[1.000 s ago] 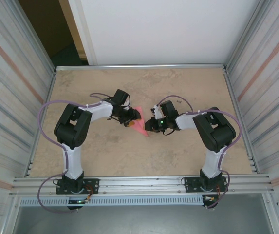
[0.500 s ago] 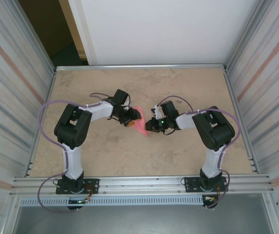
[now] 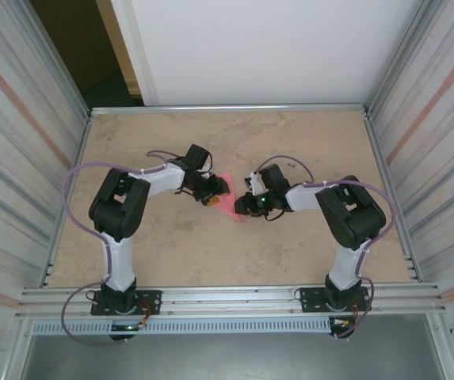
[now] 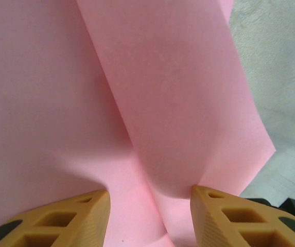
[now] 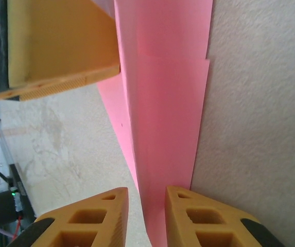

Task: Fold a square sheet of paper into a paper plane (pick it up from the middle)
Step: Fourth fold the wing at the center of the table.

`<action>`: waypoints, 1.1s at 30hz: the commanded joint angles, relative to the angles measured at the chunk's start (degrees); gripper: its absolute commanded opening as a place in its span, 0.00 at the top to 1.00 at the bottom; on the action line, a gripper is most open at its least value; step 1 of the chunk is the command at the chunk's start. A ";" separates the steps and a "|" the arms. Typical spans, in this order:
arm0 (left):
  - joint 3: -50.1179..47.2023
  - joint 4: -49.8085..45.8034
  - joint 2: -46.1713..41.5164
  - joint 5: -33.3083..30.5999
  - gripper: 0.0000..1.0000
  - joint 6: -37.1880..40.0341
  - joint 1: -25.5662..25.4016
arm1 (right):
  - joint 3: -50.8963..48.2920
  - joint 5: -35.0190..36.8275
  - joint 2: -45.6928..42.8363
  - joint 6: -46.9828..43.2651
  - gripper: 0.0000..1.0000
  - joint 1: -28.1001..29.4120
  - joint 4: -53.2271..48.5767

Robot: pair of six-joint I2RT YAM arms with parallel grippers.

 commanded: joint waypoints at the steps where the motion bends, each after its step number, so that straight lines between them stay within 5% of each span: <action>1: -1.96 -8.06 4.45 -4.57 0.52 0.80 -0.46 | 1.02 4.84 -3.05 -2.32 0.73 1.44 -5.07; 17: -1.87 -8.50 4.62 -4.48 0.52 0.86 -0.43 | 3.64 9.87 -1.44 -4.61 0.81 3.48 -8.87; 23: -1.87 -8.59 4.55 -4.57 0.52 0.87 -0.46 | 3.33 13.86 -6.16 -3.50 0.69 2.74 -8.85; 33: -1.75 -8.58 4.71 -4.29 0.52 0.84 -0.42 | 8.03 19.14 -1.49 -4.05 0.66 5.62 -11.40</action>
